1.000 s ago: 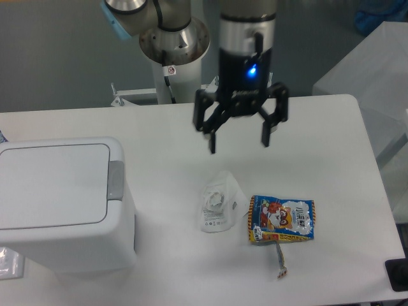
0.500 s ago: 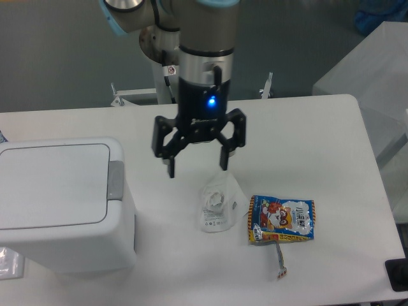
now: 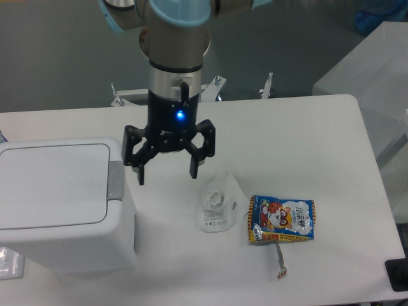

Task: Open the trash can
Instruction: 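Lower the gripper onto the lid's edge beside the hinge button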

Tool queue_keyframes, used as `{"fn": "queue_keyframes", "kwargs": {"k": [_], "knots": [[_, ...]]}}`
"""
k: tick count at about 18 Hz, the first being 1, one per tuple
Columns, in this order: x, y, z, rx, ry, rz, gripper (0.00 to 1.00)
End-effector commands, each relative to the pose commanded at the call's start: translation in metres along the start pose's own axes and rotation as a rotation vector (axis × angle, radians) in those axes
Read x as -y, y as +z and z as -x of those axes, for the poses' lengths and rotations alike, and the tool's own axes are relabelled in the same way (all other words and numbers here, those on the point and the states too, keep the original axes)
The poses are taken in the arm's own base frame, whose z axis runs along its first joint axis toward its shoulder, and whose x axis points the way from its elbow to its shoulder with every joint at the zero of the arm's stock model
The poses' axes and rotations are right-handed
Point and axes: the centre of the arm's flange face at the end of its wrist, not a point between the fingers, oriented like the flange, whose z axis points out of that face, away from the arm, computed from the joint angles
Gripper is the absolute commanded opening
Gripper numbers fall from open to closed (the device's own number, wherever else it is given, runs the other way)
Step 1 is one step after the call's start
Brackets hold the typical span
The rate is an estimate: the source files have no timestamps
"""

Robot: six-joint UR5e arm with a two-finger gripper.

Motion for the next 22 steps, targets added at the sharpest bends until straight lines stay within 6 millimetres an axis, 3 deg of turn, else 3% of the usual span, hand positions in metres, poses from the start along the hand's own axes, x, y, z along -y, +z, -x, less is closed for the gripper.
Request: {"fn": "queue_keyframes", "kwargs": {"k": [22], "knots": [[-0.013, 0.019, -0.011, -0.009, 0.016, 0.038, 1.0]]}}
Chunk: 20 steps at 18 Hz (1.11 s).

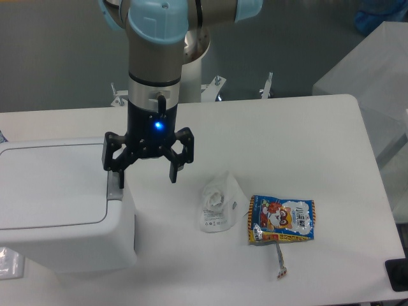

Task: Open the trash can
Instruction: 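Lower the gripper onto the lid's edge beside the hinge button, then press down on the lid edge to pop the lid open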

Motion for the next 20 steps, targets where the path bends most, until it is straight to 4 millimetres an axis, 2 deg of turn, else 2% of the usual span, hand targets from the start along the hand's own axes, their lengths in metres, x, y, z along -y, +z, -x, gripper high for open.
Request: {"fn": "queue_keyframes", "kwargs": {"k": [20], "knots": [[-0.0036, 0.0063, 0.0011, 0.002, -0.002, 0.014, 1.0]]}}
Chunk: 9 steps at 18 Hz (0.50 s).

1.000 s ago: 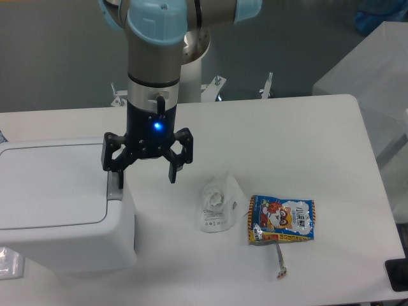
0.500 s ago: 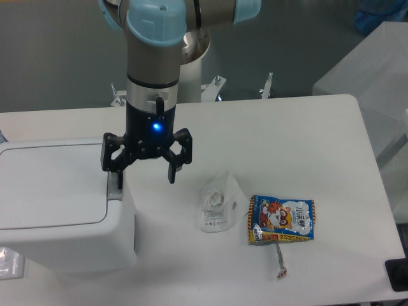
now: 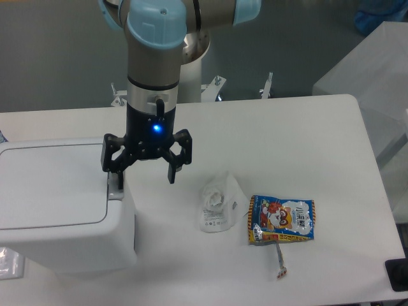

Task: Open the trash can
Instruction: 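Press down on the lid edge to pop the lid open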

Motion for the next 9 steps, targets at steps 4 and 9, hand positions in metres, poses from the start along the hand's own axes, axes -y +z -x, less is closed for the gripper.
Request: {"fn": "queue_keyframes", "kwargs": {"k": [4, 9], "knots": [[0.0, 0.001, 0.0, 0.0, 0.0, 0.001, 1.0], [0.009, -0.016, -0.004, -0.003, 0.016, -0.036, 1.0]]}}
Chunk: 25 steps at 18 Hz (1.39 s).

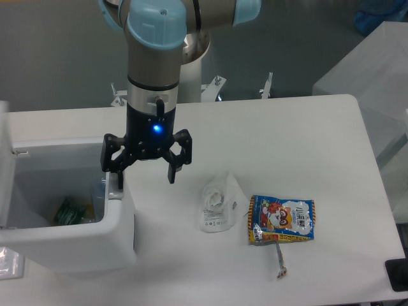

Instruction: Open the trash can

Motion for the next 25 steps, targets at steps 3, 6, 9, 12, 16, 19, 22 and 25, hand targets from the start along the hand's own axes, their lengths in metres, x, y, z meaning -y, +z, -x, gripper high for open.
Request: {"fn": "queue_keyframes", "kwargs": {"k": [3, 6, 9, 12, 16, 19, 22, 25], "knots": [[0.017, -0.023, 0.001, 0.018, 0.028, -0.071, 1.0], [0.035, -0.047, 0.039, 0.203, 0.037, -0.144, 1.0], [0.045, -0.064, 0.064, 0.326, 0.13, -0.143, 1.0], [0.054, -0.078, 0.106, 0.37, 0.125, -0.147, 1.0], [0.054, -0.096, 0.163, 0.446, 0.263, -0.075, 1.0], [0.045, -0.1, 0.202, 0.457, 0.383, 0.031, 1.0], [0.034, -0.106, 0.245, 0.464, 0.438, 0.105, 1.0], [0.03, -0.112, 0.249, 0.459, 0.471, 0.129, 1.0]]}}
